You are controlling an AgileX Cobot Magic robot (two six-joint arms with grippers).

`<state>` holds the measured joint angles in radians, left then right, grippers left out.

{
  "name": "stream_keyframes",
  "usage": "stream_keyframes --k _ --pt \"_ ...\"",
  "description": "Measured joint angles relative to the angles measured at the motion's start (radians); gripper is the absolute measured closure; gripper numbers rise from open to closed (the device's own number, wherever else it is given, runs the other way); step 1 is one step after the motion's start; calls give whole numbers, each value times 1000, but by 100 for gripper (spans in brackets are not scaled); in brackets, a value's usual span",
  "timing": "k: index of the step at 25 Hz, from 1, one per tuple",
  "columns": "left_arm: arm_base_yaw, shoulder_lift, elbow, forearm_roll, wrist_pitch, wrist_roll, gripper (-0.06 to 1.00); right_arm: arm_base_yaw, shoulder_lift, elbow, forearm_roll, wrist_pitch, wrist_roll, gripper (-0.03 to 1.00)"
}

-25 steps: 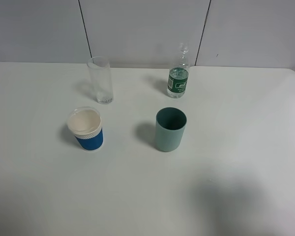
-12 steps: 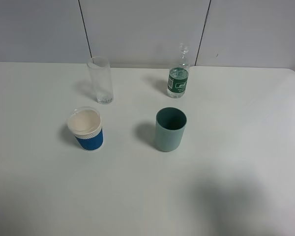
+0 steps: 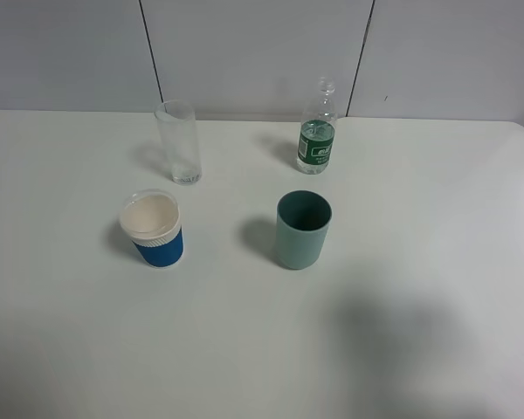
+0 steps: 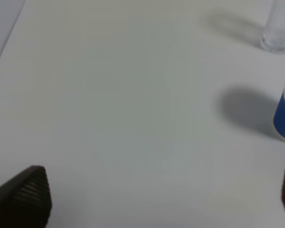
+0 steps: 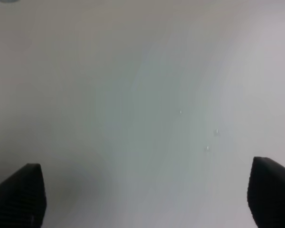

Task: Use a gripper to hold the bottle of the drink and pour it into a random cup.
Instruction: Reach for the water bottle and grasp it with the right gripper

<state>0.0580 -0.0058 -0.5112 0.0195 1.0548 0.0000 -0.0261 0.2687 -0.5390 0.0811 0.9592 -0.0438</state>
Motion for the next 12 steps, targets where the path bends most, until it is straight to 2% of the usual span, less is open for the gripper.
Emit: stream_keyframes --k 7,12 --pt "0 0 0 0 0 0 -4 0 210 -59 2 -147 -54 13" --pt "0 0 0 0 0 0 -4 0 383 -61 57 -244 -98 13"
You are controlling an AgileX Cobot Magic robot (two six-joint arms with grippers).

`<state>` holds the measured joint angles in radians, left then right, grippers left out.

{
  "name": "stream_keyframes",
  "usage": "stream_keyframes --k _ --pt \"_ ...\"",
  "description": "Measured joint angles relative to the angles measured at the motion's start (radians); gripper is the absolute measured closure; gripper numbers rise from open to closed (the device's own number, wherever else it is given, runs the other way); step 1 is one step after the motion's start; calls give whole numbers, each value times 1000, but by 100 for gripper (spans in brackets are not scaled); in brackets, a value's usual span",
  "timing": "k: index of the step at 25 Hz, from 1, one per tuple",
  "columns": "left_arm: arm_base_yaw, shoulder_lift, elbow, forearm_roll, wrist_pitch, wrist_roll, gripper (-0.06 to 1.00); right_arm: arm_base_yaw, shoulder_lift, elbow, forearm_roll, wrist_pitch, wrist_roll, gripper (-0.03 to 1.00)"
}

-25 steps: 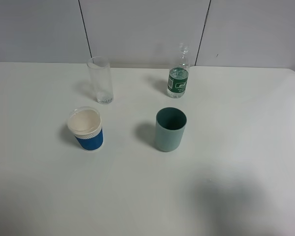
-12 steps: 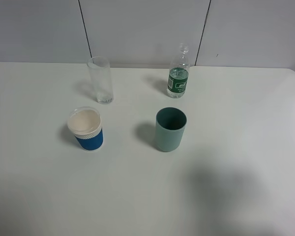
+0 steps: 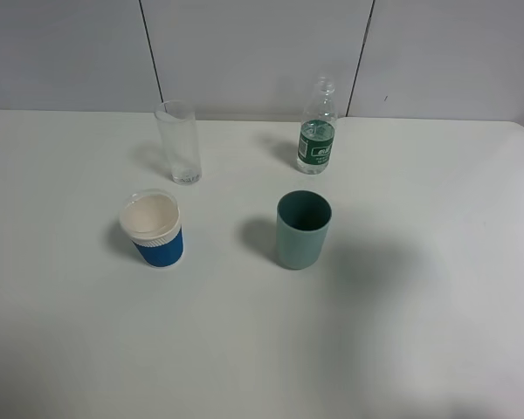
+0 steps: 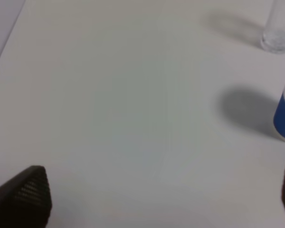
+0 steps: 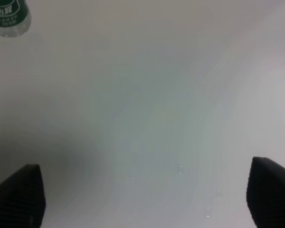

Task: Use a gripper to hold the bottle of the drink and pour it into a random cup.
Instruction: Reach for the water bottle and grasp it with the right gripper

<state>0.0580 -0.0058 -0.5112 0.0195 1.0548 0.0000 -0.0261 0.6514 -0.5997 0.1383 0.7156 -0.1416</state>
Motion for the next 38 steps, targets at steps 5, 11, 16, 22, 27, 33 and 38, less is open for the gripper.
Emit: stream_keyframes --k 5,11,16,22,27,33,38 --pt "0 0 0 0 0 0 -4 0 158 0 58 -85 -77 13" --pt "0 0 0 0 0 0 -4 0 315 0 72 -152 -103 13" --pt "0 0 0 0 0 0 -4 11 402 0 34 -209 -104 13" --pt "0 0 0 0 0 0 -4 35 466 0 -30 -321 -104 13" --pt "0 0 0 0 0 0 -4 73 513 0 -109 -439 -104 13" --pt "0 0 0 0 0 0 -4 117 597 0 -227 -615 25 12" --pt "0 0 0 0 0 0 -4 123 694 0 -414 -768 273 9"
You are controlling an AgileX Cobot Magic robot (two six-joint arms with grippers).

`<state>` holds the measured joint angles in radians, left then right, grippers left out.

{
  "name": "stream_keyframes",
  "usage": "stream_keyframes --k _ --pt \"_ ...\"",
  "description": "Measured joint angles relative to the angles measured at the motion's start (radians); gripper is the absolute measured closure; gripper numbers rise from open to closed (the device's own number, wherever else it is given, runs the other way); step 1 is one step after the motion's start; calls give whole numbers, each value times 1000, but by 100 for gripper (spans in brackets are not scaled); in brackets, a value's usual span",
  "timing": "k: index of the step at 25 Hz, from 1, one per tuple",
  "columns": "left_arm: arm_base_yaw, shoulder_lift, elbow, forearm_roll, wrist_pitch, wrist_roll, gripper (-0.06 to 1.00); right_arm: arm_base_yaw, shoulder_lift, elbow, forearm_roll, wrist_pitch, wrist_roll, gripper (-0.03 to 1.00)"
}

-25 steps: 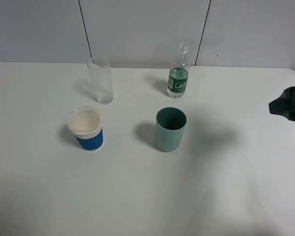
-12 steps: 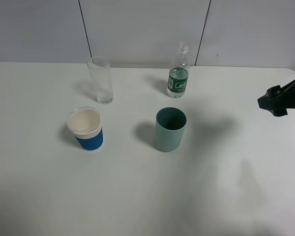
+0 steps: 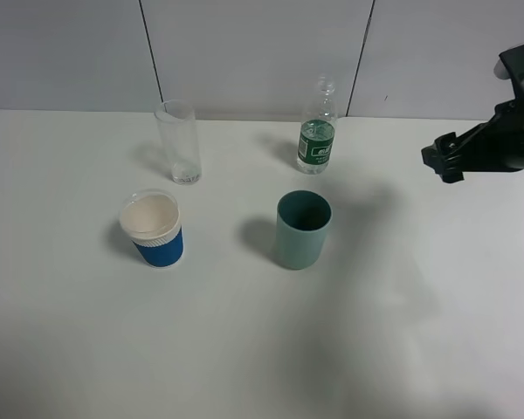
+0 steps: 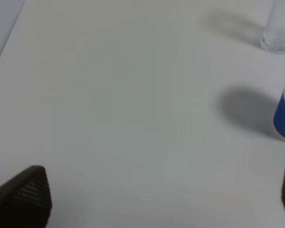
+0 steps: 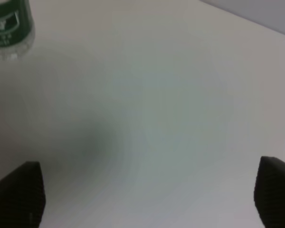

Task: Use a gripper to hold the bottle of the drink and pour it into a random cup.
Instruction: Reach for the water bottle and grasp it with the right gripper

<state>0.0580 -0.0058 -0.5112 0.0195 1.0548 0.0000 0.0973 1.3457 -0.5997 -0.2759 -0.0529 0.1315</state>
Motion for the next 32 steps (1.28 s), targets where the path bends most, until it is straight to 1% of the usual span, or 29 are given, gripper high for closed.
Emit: stream_keyframes --k 3,6,7,8,10,12,17,19,20,26,28,30,32 --pt "0 0 0 0 0 0 -4 0 61 -1 -166 -91 152 9" --pt "0 0 0 0 0 0 -4 0 124 -1 -298 -202 270 9" --pt "0 0 0 0 0 0 -4 0 145 -1 -325 -234 301 9" --pt "0 0 0 0 0 0 -4 0 145 -1 -325 -234 301 9" --pt "0 0 0 0 0 0 -4 0 184 -1 -364 -307 332 9" --pt "0 0 0 0 0 0 -4 0 245 -1 -379 -377 333 9" --pt "0 0 0 0 0 0 -4 0 330 -2 -372 -455 257 9" --pt "0 0 0 0 0 0 -4 0 346 -2 -363 -465 234 9" --pt "0 0 0 0 0 0 -4 0 372 -2 -334 -494 197 9" --pt "0 0 0 0 0 0 -4 0 424 -3 -205 -588 55 9" --pt "0 0 0 0 0 0 -4 0 440 -3 -167 -627 24 9" --pt "0 0 0 0 0 0 -4 0 462 -4 -148 -667 12 9" --pt "0 0 0 0 0 0 -4 0 487 -13 -142 -682 5 9"
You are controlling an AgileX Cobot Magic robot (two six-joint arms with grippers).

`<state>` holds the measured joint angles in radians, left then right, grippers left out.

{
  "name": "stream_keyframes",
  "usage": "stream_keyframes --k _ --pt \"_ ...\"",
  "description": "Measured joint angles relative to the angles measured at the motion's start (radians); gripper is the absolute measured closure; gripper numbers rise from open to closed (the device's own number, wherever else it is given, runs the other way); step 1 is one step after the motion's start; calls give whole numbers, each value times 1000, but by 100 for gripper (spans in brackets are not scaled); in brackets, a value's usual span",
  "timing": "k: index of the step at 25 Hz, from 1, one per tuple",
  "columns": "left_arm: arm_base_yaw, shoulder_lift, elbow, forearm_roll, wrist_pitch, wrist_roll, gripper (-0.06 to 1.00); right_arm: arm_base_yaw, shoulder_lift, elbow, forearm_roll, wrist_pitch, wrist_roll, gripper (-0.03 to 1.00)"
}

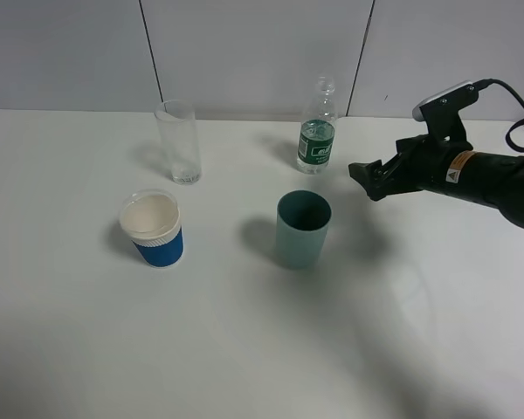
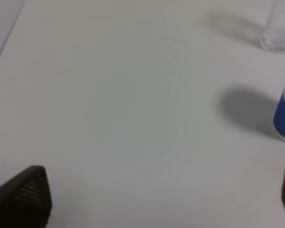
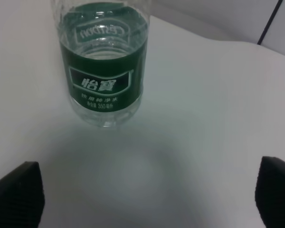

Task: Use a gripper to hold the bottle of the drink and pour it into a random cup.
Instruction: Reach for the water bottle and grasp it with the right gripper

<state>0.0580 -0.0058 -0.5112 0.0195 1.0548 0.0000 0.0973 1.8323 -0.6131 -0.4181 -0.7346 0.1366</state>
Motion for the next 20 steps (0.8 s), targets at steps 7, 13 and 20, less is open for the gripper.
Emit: stream_keyframes --k 7,13,20 --pt "0 0 0 0 0 0 -4 0 75 -80 1 -12 -4 9" --pt "0 0 0 0 0 0 -4 7 112 -167 -37 -12 7 9" --pt "0 0 0 -1 0 0 -4 11 164 -234 -87 -13 67 9"
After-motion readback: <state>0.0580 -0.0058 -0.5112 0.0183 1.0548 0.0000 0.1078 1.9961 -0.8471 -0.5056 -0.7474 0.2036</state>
